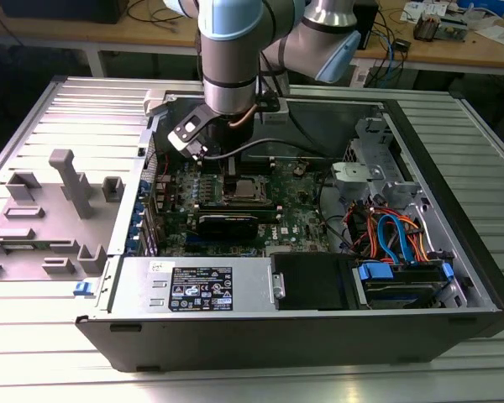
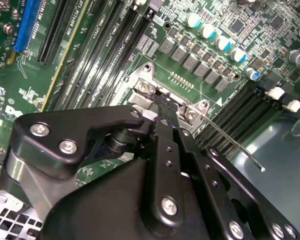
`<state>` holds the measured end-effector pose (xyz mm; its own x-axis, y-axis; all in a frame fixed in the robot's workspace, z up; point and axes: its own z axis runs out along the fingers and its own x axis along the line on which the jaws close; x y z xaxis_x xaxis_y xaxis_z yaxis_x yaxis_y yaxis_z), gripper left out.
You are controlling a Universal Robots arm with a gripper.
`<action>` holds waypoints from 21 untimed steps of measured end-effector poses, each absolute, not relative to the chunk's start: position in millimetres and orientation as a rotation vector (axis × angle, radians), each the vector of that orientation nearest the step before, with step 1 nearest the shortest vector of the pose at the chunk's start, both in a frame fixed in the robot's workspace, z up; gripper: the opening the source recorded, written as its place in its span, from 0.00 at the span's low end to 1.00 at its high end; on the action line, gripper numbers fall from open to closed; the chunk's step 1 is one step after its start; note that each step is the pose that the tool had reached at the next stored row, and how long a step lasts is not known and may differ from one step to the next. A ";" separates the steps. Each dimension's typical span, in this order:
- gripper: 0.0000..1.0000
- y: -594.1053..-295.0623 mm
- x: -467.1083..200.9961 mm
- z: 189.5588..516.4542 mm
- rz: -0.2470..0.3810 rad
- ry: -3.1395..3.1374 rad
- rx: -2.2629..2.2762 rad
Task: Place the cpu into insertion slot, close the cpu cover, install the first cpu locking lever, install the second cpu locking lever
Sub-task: 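Close the cpu cover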
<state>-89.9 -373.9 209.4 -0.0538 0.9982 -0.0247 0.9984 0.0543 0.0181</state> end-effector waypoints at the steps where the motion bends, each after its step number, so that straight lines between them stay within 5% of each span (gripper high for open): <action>1: 0.11 -373.9 -90.1 209.3 -0.006 2.258 2.140; 21: 0.11 -373.8 -79.3 217.1 -0.012 2.255 2.136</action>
<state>-79.3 -373.8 217.1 -0.0536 0.9981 -0.0311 0.9984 0.0542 0.0186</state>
